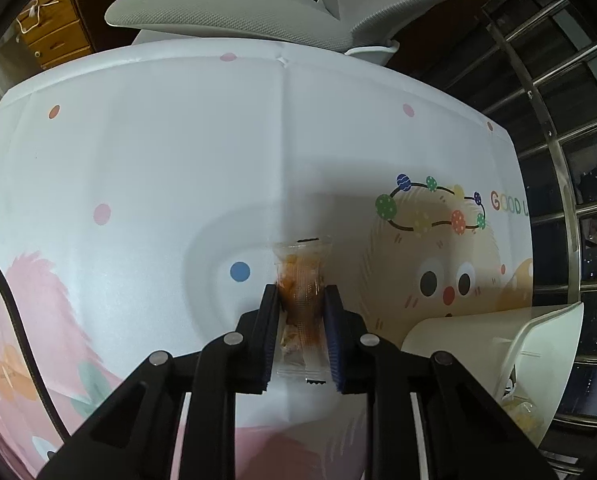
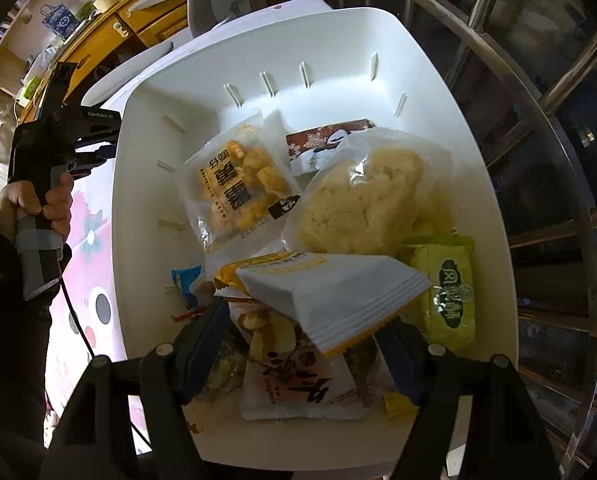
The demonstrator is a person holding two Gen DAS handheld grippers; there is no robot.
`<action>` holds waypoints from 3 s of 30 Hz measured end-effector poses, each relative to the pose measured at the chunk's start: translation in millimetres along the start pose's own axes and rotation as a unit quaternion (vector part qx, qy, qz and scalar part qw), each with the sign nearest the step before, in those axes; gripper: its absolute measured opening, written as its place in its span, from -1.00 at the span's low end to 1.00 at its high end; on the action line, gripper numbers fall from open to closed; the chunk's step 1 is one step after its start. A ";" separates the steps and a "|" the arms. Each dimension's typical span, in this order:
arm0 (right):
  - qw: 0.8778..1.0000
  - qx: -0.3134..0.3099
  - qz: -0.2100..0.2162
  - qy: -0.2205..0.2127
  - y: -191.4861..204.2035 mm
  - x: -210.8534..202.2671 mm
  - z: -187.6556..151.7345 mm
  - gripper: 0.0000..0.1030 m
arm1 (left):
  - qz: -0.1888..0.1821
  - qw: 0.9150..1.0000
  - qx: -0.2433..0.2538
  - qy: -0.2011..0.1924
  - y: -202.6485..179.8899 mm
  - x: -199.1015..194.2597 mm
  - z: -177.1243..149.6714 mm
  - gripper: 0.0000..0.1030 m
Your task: Organize snacks
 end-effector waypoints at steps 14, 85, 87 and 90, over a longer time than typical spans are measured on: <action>1.000 0.000 0.003 -0.007 25.4 -15.1 -25.6 0.43 | -0.023 1.000 0.019 -0.005 17.3 -42.4 -25.8 -0.62; 0.977 -0.150 0.113 -0.104 -46.0 -154.6 -161.2 0.77 | 0.014 0.984 0.020 -0.179 -87.8 -290.2 -391.8 0.56; 0.975 -0.163 0.115 -0.100 -42.0 -162.6 -166.4 0.77 | 0.030 0.981 0.037 -0.187 -92.6 -300.2 -397.7 0.63; 0.970 -0.188 0.107 -0.110 -36.6 -178.6 -175.4 0.77 | 0.046 0.980 0.046 -0.186 -95.8 -306.0 -405.2 0.69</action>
Point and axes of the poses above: each gripper's, at about its wrist camera, not at the fingertips, and x roughly the way its jaws point, y to its left, z to its top, the point moved 6 cm from there along x, roughly the way its jaws point, and after that the axes turned 5 degrees about -z, right-handed, at the moved point
